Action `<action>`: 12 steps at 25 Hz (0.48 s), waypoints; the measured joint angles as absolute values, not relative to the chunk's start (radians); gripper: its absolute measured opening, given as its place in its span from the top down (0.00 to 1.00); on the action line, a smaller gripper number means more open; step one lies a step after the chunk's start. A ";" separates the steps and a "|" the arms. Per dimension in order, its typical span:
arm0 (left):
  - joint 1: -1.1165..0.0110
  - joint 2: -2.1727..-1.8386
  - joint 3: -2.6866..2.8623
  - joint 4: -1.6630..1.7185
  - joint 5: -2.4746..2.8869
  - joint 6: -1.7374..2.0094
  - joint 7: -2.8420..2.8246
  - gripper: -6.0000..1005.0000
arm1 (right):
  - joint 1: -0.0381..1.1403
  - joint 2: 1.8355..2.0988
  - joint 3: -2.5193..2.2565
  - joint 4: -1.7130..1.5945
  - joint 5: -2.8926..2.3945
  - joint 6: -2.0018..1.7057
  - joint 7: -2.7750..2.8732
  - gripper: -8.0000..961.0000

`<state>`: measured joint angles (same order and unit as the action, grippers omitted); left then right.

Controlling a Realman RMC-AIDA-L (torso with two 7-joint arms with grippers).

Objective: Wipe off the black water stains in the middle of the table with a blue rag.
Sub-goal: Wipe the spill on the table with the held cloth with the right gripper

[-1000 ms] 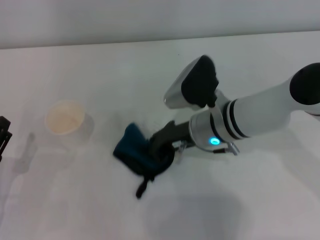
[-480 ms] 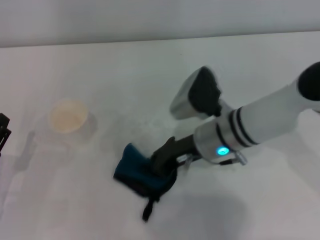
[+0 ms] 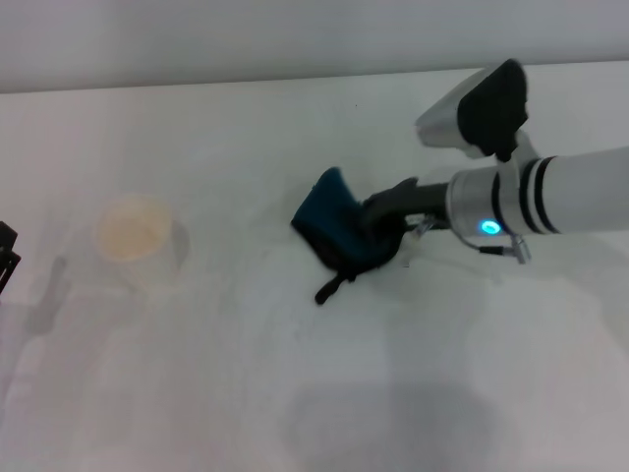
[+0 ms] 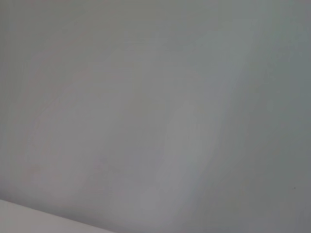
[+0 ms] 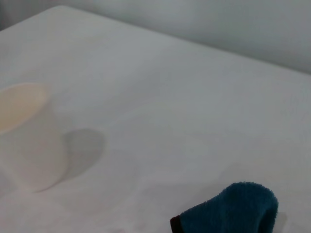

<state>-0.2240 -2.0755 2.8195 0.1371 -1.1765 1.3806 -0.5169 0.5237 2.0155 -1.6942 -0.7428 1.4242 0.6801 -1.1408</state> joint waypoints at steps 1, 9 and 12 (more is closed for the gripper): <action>-0.224 -2.075 2.819 0.137 -1.176 1.381 -0.517 0.12 | 0.518 2.010 -1.679 -0.741 1.419 0.658 -1.141 0.91; -0.232 -2.074 2.819 0.124 -1.176 1.381 -0.517 0.12 | 0.479 2.005 -1.519 -0.732 1.359 0.711 -1.155 0.91; -0.233 -2.074 2.819 0.124 -1.179 1.382 -0.517 0.12 | 0.464 2.004 -1.500 -0.735 1.359 0.762 -1.173 0.91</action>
<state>-0.2329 -2.0739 2.8195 0.1240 -1.1789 1.3816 -0.5169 0.4636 2.0044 -1.5002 -0.7350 1.3587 0.7621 -1.1727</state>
